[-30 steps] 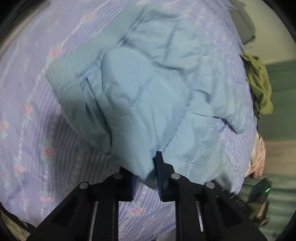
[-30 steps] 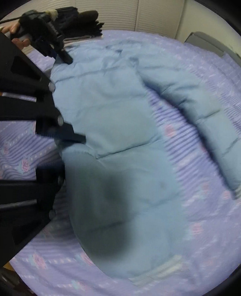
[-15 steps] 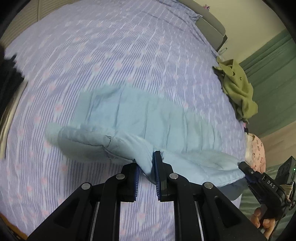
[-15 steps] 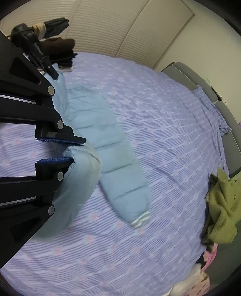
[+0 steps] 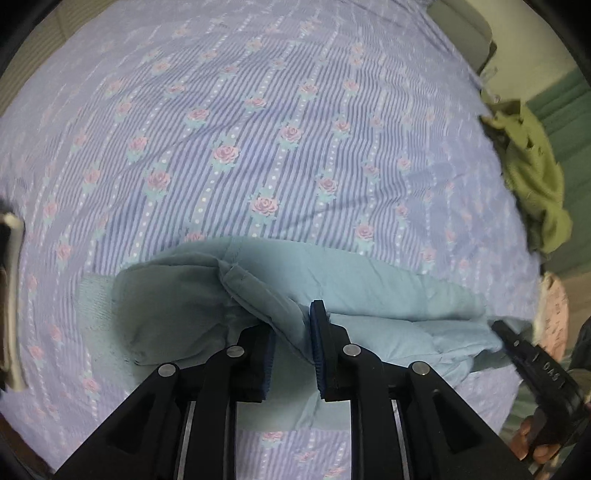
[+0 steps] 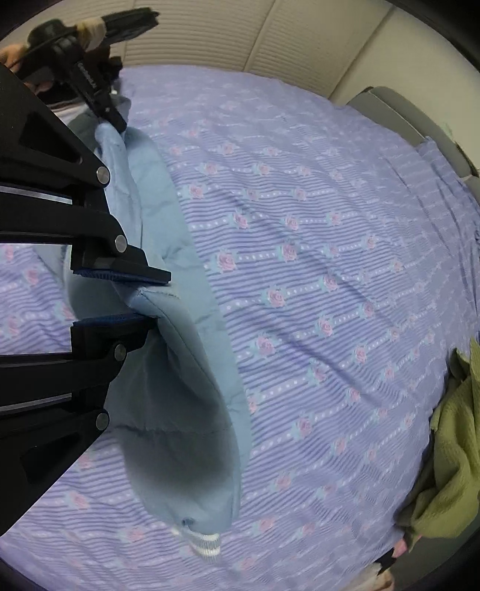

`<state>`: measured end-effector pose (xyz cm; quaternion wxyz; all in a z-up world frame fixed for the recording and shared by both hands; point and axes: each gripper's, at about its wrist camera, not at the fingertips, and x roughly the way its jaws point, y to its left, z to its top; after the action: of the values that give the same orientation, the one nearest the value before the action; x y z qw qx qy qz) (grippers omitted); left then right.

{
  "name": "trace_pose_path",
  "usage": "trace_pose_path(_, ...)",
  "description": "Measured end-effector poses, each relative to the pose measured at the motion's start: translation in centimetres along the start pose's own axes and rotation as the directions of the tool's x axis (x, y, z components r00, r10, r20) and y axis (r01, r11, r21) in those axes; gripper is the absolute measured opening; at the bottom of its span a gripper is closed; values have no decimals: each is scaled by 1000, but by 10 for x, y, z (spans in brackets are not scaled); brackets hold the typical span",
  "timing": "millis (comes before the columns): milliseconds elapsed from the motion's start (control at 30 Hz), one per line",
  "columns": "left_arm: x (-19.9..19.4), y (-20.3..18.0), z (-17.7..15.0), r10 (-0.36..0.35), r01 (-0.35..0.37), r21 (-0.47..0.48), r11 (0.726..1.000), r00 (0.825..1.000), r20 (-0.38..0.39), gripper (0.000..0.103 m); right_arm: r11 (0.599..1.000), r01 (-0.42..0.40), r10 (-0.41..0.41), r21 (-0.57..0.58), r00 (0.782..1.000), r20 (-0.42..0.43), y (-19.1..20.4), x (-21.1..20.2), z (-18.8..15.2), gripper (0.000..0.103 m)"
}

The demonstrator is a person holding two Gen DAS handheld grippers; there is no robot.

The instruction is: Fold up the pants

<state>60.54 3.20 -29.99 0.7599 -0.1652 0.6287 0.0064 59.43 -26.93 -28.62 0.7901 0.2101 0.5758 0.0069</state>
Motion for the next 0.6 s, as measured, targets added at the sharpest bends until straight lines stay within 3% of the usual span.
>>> trace_pose_path(33,-2,-3,2,8,-8,22,1000,1000,5,22,1000,1,-1,-3,1000,-7,0,2,2,21)
trace_pose_path(100,-11,-9,1,19,-21,63,998,999,32,35,1000,-8,8,-10,1000,3,0,-4,4,36)
trace_pose_path(133,-20,-13,1,30,-36,94,995,997,68,56,1000,-20,21,-23,999,27,1,-12,6,42)
trace_pose_path(167,-25,-17,3,40,-51,110,993,994,102,79,999,-22,24,-38,998,52,3,-20,5,58)
trace_pose_path(200,-39,-20,1,52,-76,138,988,984,172,86,998,-11,17,-63,996,92,5,-31,4,69)
trace_pose_path(233,-49,-23,0,56,-94,159,983,973,225,90,997,2,8,-80,993,117,6,-39,2,71)
trace_pose_path(267,-61,-26,-1,67,-123,195,973,959,274,90,994,24,-8,-109,990,144,8,-49,0,71)
trace_pose_path(333,-70,-34,-2,56,-146,287,947,952,301,90,987,48,-21,-156,985,171,9,-68,-8,71)
trace_pose_path(433,-71,-51,-6,45,-192,447,874,947,320,90,973,137,-90,-185,966,241,-1,-89,-23,71)
trace_pose_path(533,-54,-71,-16,43,-199,562,803,959,279,90,961,215,-165,-172,950,266,-24,-91,-35,72)
trace_pose_path(600,-40,-84,-29,52,-199,604,772,966,252,90,968,218,-187,-128,958,217,-51,-79,-42,72)
